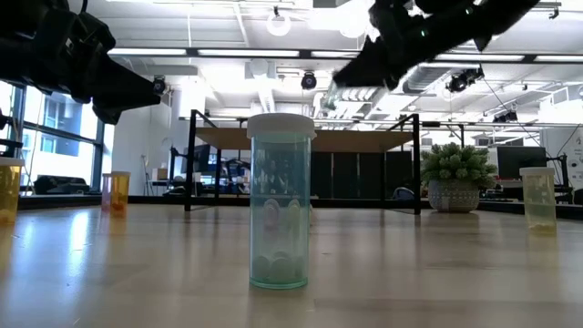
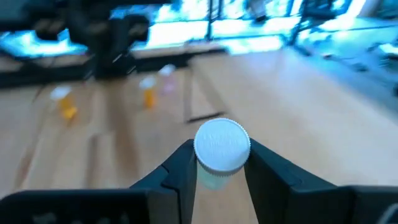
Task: Pick and place medicine bottles onto shelf by color
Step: Put the top green pill bottle on the shelf
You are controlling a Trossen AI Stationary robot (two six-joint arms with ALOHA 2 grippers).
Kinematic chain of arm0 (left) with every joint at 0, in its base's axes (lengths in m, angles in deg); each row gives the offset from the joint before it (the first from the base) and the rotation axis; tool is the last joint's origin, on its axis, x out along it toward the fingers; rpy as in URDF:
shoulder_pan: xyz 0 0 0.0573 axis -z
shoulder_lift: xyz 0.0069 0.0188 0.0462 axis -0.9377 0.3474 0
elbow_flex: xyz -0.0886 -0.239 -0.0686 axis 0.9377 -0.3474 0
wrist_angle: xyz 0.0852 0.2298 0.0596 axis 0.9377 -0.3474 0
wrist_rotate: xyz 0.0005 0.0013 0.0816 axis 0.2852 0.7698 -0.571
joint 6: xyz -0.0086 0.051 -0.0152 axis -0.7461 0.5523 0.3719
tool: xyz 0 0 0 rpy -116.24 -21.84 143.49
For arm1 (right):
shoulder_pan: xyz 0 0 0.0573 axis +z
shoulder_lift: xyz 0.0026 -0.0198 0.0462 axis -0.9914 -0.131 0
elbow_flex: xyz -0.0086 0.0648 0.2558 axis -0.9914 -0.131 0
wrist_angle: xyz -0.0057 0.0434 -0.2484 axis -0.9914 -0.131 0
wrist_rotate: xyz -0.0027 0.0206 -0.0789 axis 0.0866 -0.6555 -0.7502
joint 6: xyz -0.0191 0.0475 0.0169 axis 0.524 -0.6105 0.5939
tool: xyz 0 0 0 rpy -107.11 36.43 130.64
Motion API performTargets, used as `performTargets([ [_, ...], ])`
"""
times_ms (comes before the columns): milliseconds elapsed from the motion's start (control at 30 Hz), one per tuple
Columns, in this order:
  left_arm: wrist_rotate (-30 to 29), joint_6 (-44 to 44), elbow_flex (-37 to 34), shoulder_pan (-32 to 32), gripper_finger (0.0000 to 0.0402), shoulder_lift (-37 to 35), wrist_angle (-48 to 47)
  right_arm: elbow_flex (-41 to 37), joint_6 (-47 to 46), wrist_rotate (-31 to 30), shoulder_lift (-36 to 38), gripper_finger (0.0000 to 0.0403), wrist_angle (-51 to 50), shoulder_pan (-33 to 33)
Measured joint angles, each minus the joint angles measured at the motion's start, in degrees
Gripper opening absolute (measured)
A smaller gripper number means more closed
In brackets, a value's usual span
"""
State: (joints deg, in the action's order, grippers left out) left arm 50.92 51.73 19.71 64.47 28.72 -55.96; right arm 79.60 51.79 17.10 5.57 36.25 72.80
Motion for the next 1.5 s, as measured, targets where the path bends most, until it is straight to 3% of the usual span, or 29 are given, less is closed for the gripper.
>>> performTargets([
  [433, 0.11, -0.89, 0.01, -0.01, 0.0154, 0.0, -2.18, 21.39, 4.74, 0.02, 1.84, 0.0108, -27.5, -17.6],
  [767, 0.11, -0.89, 0.01, -0.01, 0.0154, 0.0, -2.29, 23.02, 1.4, 6.96, -0.32, 0.0108, -30.55, -28.29],
  [1167, 0.09, -1.04, 0.01, -0.01, 0.0154, 0.0, -2.58, 23.02, 1.42, 9.46, -11.32, 0.0108, -30.53, -29.35],
  [1500, 0.59, -1.05, 0.01, 0.0, 0.0154, 0.0, -2.56, 23.02, 1.44, 5.89, -12.8, 0.0108, -31.57, -29.38],
])
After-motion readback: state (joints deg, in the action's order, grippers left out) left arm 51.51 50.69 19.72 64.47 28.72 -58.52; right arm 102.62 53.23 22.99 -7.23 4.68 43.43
